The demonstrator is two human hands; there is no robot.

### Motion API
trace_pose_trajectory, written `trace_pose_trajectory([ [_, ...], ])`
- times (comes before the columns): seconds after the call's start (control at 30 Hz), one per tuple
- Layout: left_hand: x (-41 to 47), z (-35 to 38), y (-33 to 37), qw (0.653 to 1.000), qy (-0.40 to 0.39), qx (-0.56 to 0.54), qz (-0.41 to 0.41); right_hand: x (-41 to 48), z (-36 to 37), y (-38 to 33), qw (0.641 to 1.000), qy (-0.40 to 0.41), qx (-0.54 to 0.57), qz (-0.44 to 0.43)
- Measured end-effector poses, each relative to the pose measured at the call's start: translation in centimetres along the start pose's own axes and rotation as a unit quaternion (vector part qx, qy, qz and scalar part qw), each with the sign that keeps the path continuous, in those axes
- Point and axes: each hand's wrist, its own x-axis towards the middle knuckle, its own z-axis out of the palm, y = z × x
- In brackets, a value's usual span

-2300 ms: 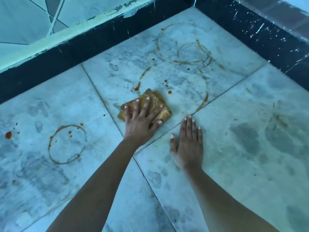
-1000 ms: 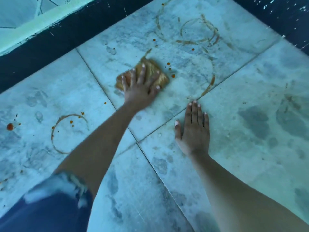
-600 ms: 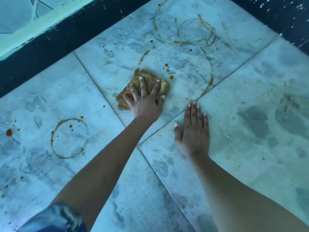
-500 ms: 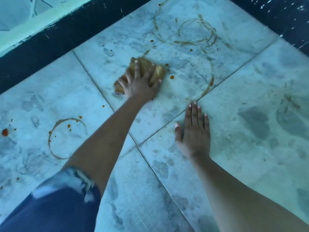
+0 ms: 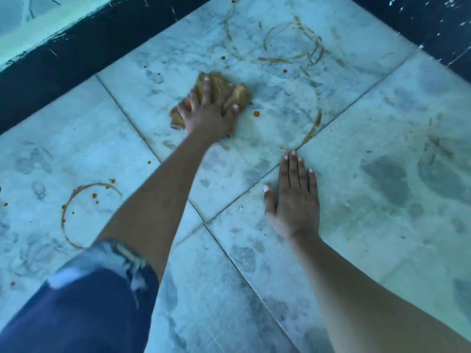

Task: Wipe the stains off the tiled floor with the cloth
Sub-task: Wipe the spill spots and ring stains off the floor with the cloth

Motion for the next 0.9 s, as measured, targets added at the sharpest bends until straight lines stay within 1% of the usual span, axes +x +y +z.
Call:
trace_pose_trajectory([
  [0.07, 2.2, -0.5, -2.7, 0.996, 0.012, -0.047, -0.073, 0.1, 0.1, 0.0, 1.0, 0.001, 0.002, -0.005],
  [0.13, 1.6, -0.5, -4.1, 0.985, 0.038, -0.08, -0.146, 0.0, 0.0, 0.0, 1.0, -0.001, 0.005, 0.0],
  [0.2, -1.5, 0.3, -3.1, 0.98, 0.05, -0.074, -0.177, 0.0, -0.1, 0.1, 1.0, -0.003, 0.006, 0.004],
  [0.23, -3.6, 1.1, -2.0, 0.982, 0.046, -0.066, -0.17, 0.0, -0.2, 0.0, 1.0, -0.004, 0.007, 0.003],
  [0.27, -5.6, 1.7, -0.6, 0.987, 0.043, -0.058, -0.142, 0.0, -0.2, -0.1, 1.0, -0.006, 0.009, 0.003],
  [0.33, -8.1, 2.5, 1.1, 0.999, 0.022, -0.016, -0.024, 0.0, -0.3, -0.1, 1.0, -0.01, 0.009, 0.006],
  [0.4, -6.2, 1.7, -0.1, 0.994, -0.015, 0.033, 0.106, 0.0, -0.3, -0.1, 1.0, -0.013, 0.004, 0.002],
  [0.43, -4.4, 0.8, -1.2, 0.991, -0.028, 0.038, 0.126, 0.0, -0.3, -0.1, 1.0, -0.017, 0.001, 0.0],
  [0.47, -2.9, -0.1, -2.4, 0.994, -0.034, 0.023, 0.102, -0.1, -0.4, 0.0, 1.0, -0.018, -0.001, -0.002],
  [0.53, -1.3, -0.9, -3.8, 0.998, -0.025, -0.033, -0.036, -0.1, -0.4, 0.0, 1.0, -0.017, 0.001, -0.003],
  [0.57, -1.7, -0.7, -3.5, 0.995, -0.023, -0.052, -0.087, 0.0, -0.4, 0.0, 1.0, -0.013, 0.004, -0.003],
  [0.6, -2.8, -0.2, -2.5, 0.994, -0.022, -0.049, -0.097, 0.1, -0.4, -0.1, 1.0, -0.011, 0.01, -0.004],
  [0.63, -4.5, 0.5, -1.2, 0.997, -0.02, -0.026, -0.068, 0.0, -0.5, 0.0, 1.0, -0.012, 0.017, -0.008],
  [0.7, -7.8, 1.8, 0.0, 0.999, -0.005, 0.014, 0.042, 0.0, -0.5, 0.2, 0.999, -0.022, 0.031, -0.01],
  [0.77, -9.3, 2.3, -1.3, 0.99, -0.021, 0.04, 0.133, 0.8, -0.5, 0.6, 0.998, -0.035, 0.048, -0.013],
  [0.8, -9.2, 2.1, -2.2, 0.987, -0.033, 0.04, 0.151, 1.5, -0.6, 1.2, 0.998, -0.036, 0.044, -0.011],
  [0.83, -8.6, 1.8, -3.0, 0.987, -0.037, 0.04, 0.152, 2.4, -0.8, 1.8, 0.999, -0.033, 0.03, -0.001],
  [0.87, -7.4, 1.4, -3.4, 0.989, -0.033, 0.039, 0.136, 3.5, -0.8, 2.5, 0.999, -0.031, 0.015, 0.012],
  [0.9, -5.8, 1.3, -3.8, 0.994, -0.031, 0.032, 0.102, 4.4, -1.0, 3.1, 0.999, -0.031, 0.003, 0.025],
])
